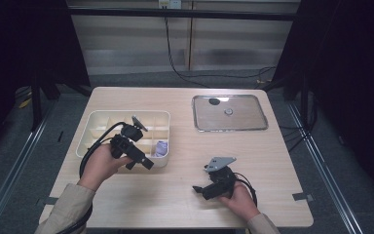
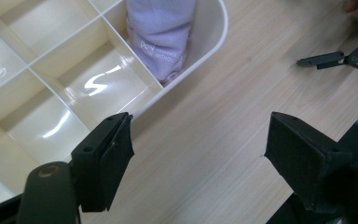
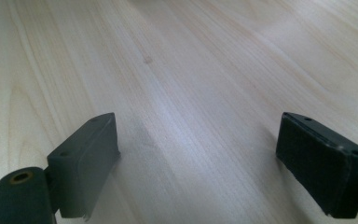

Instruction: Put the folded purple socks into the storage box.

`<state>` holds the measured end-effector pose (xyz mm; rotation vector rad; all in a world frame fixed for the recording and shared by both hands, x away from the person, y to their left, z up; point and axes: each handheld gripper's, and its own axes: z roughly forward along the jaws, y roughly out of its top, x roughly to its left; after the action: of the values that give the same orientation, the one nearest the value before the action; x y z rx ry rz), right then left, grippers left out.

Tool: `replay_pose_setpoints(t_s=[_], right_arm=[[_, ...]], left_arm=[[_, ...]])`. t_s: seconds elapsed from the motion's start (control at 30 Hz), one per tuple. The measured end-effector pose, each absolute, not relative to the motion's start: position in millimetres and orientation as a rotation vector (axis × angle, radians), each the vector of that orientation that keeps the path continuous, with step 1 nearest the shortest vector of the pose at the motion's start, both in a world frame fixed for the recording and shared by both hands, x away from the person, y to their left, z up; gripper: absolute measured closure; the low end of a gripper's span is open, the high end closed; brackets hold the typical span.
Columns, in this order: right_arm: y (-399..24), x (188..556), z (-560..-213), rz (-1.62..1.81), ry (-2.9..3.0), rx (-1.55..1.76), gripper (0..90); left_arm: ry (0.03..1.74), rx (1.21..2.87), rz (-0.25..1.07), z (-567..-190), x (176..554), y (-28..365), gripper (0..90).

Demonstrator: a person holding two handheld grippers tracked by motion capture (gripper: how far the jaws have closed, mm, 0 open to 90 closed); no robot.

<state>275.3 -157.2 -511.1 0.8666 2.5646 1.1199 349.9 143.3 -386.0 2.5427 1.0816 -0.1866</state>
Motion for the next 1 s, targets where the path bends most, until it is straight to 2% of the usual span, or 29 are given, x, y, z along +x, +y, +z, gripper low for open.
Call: replay_pose_setpoints(t_s=[1.0], right_arm=[[-157, 275, -511, 1.119, 2.566, 0.863, 12.2]], left_arm=[[1.070, 2.546, -0.218, -412, 333, 149, 22.2]])
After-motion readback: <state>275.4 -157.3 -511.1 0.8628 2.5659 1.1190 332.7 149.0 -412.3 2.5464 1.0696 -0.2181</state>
